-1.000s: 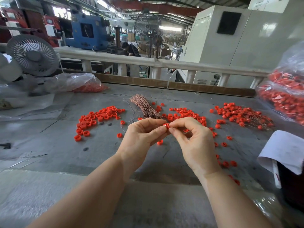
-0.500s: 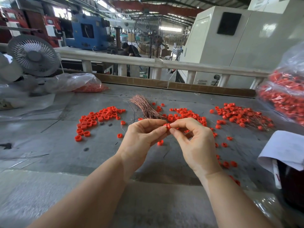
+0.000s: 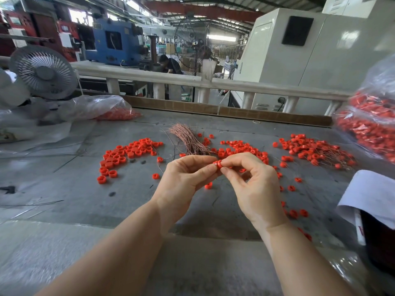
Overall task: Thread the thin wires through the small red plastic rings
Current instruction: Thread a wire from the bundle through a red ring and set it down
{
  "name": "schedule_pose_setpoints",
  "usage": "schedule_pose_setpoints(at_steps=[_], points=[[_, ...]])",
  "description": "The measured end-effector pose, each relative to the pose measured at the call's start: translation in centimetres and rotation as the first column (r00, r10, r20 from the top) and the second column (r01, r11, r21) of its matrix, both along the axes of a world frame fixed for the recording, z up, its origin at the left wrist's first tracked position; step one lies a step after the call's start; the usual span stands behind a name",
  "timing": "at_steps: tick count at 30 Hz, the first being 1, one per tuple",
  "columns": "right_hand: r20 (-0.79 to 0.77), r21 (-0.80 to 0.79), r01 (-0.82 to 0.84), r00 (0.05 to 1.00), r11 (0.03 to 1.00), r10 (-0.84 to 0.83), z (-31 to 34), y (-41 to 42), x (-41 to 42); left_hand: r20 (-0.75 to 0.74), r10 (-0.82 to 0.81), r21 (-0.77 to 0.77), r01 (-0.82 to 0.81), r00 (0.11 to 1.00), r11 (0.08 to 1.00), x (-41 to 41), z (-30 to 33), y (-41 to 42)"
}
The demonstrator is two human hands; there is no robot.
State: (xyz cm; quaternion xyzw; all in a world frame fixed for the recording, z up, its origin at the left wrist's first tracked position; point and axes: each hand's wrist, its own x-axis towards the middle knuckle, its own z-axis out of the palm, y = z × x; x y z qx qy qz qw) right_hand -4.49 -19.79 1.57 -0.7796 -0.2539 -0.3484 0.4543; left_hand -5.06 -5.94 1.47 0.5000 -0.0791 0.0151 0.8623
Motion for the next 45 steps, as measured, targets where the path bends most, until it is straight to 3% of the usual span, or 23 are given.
schedule_pose_setpoints(at_steps=[20,29,37,45], points=[[-0.003,-0.036,0.020,1.000,0.999,-0.020,-0.10,0.01,-0.04,0.018,0.023,0.038,-0.024,1.000,0.999,0.04,0.00,-0.11],[0.102,-0.152,0.087,0.992,0.985,-0.072,-0.08,0.10,-0.33,0.024,0.035,0.072,-0.036,0.999,0.997,-0.03,-0.03,-0.14],[0.087,-0.162,0.076,0.994,0.984,-0.062,-0.11,0.03,-0.28,0.066,0.065,0.167,-0.076,0.996,0.983,-0.18,0.11,-0.04],[-0.030,-0.078,0.046,0.998,0.996,-0.048,-0.13,0.23,-0.32,0.017,0.035,0.104,-0.037,0.999,0.994,-0.13,0.07,-0.19]])
